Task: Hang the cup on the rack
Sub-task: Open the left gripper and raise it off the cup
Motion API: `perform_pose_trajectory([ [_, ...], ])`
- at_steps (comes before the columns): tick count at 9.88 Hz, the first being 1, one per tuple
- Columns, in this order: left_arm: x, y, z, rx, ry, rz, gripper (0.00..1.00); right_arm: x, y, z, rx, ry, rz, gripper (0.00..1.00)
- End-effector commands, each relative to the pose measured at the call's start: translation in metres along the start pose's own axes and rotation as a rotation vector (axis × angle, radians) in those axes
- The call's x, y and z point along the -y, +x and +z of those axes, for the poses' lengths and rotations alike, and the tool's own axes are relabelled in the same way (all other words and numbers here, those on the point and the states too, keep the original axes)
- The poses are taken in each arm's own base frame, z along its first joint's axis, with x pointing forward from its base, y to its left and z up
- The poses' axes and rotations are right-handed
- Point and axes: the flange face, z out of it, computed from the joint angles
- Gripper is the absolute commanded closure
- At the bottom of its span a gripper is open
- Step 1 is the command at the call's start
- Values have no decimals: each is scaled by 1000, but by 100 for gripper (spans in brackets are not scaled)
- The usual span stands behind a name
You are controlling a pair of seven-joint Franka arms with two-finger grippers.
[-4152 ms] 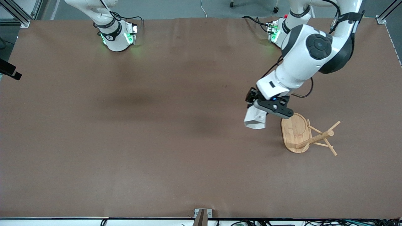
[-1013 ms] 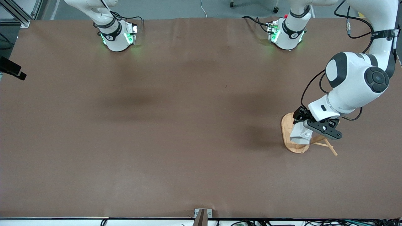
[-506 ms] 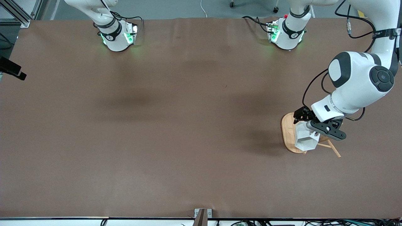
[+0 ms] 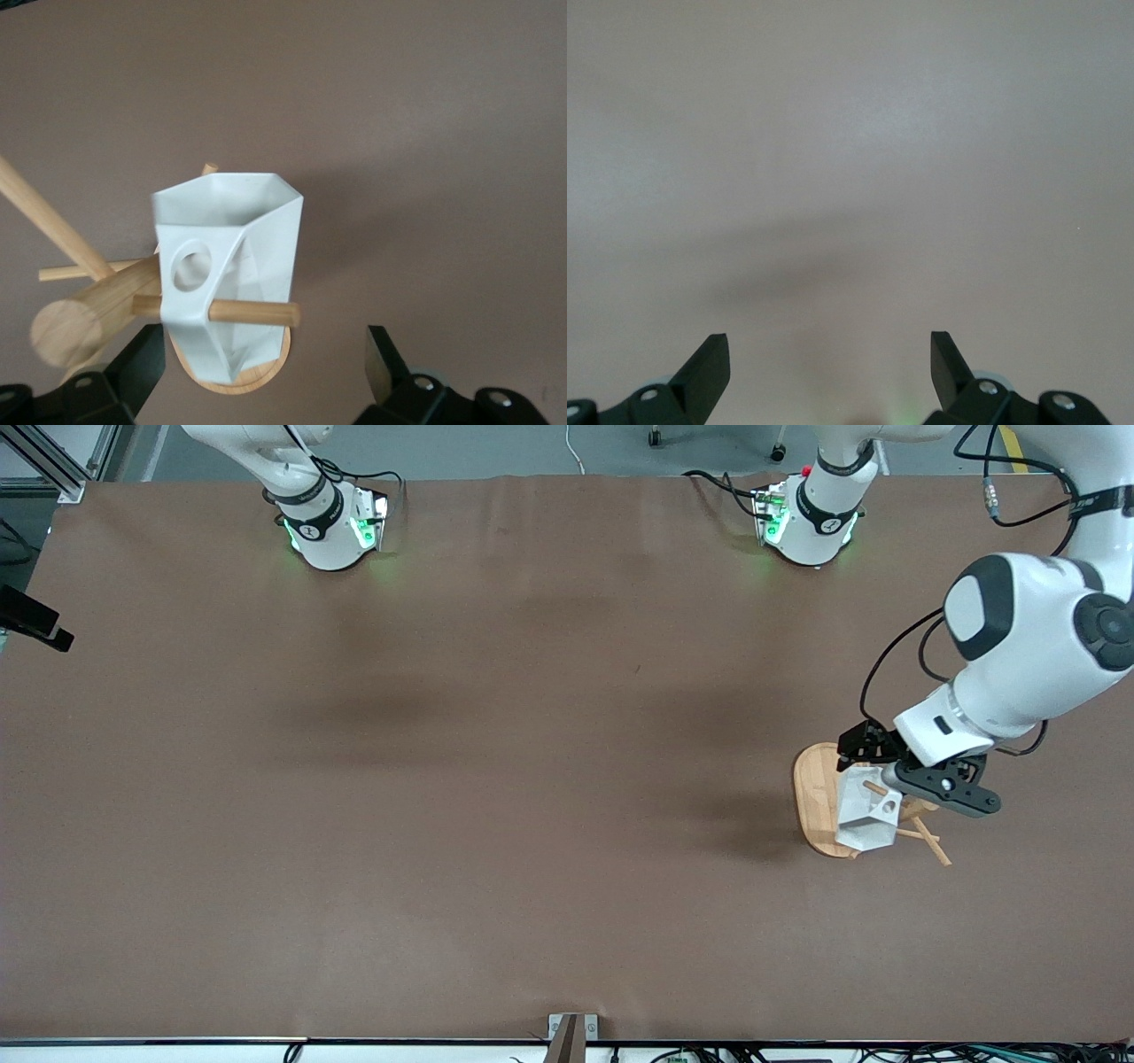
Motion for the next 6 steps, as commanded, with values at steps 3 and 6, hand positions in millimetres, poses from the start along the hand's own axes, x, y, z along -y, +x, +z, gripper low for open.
perform_pose_trajectory([
  [3, -8, -21, -60, 46, -3, -132, 0, -1, -2, -4, -6, -2, -2, 0],
  [6, 14, -43, -115, 34, 98, -150, 0, -1, -2, -4, -6, -2, -2, 0],
])
